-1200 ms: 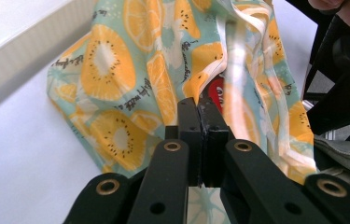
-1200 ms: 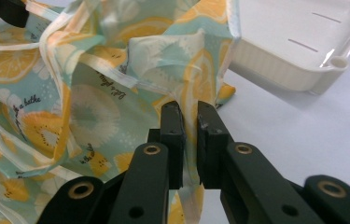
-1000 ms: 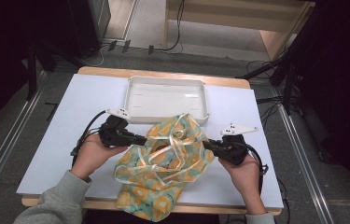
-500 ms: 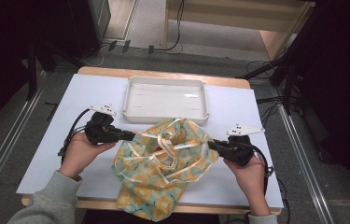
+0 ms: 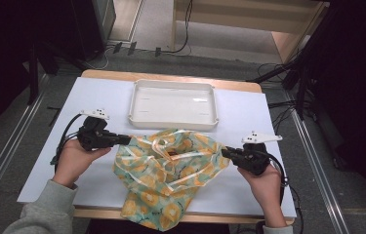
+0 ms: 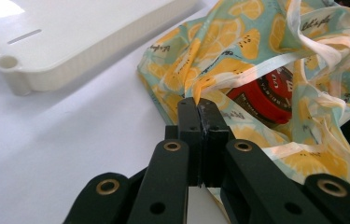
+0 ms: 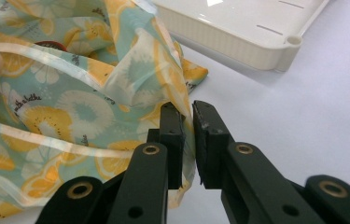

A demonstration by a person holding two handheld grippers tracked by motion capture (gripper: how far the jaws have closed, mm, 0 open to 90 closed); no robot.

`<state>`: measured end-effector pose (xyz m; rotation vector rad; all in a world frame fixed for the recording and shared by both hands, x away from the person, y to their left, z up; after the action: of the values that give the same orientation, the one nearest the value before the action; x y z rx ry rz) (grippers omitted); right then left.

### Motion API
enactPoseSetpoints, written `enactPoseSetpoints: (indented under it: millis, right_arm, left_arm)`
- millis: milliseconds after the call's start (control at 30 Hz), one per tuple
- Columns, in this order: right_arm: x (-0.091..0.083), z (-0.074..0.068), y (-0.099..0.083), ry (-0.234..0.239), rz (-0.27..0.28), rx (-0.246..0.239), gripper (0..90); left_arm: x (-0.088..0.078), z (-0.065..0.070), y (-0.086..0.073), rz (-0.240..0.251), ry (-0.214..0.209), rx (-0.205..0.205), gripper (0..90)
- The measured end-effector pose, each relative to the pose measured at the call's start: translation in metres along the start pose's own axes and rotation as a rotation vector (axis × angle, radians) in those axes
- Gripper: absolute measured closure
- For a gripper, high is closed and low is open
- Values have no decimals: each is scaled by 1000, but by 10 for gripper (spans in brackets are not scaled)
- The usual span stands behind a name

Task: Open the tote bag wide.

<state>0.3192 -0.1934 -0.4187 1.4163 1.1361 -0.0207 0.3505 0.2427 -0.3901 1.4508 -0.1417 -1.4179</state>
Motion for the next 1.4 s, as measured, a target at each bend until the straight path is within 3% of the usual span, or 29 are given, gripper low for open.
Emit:
enactPoseSetpoints:
  millis: [300,567,800,967,1133,1200,1400]
  right_arm:
    - [-2,2,-4,-1,-3,0,837]
    - [-1,5,-7,-2,-15,8,839]
    - [4,7,-10,5,-41,21,835]
    - [5,2,-8,22,-50,2,762]
    - [-1,-1,-4,34,-22,-3,649]
    - [-2,-2,-3,36,-18,-10,637]
    - [-15,-14,9,43,24,-28,601]
  left_arm:
    - [-7,-9,-9,-2,23,-22,900]
    - [-8,-25,-21,4,41,-64,900]
    - [-2,-34,-27,-8,23,-91,889]
    - [-1,-31,-26,-6,13,-90,806]
    - [-7,-25,-19,6,11,-63,658]
    - [-10,-20,-14,12,8,-52,571]
    - [-13,-1,0,13,-16,-2,494]
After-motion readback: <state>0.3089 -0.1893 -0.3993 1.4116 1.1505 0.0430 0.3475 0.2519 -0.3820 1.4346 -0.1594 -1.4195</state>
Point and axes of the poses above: each handheld gripper's, and its own axes: x roughly forward along the jaws, y roughly out of its top, z roughly to its right, the point moved 2 cm from there along x, roughly forward along the jaws, and after that the axes turned 5 degrees about x, right-handed, at the moved point
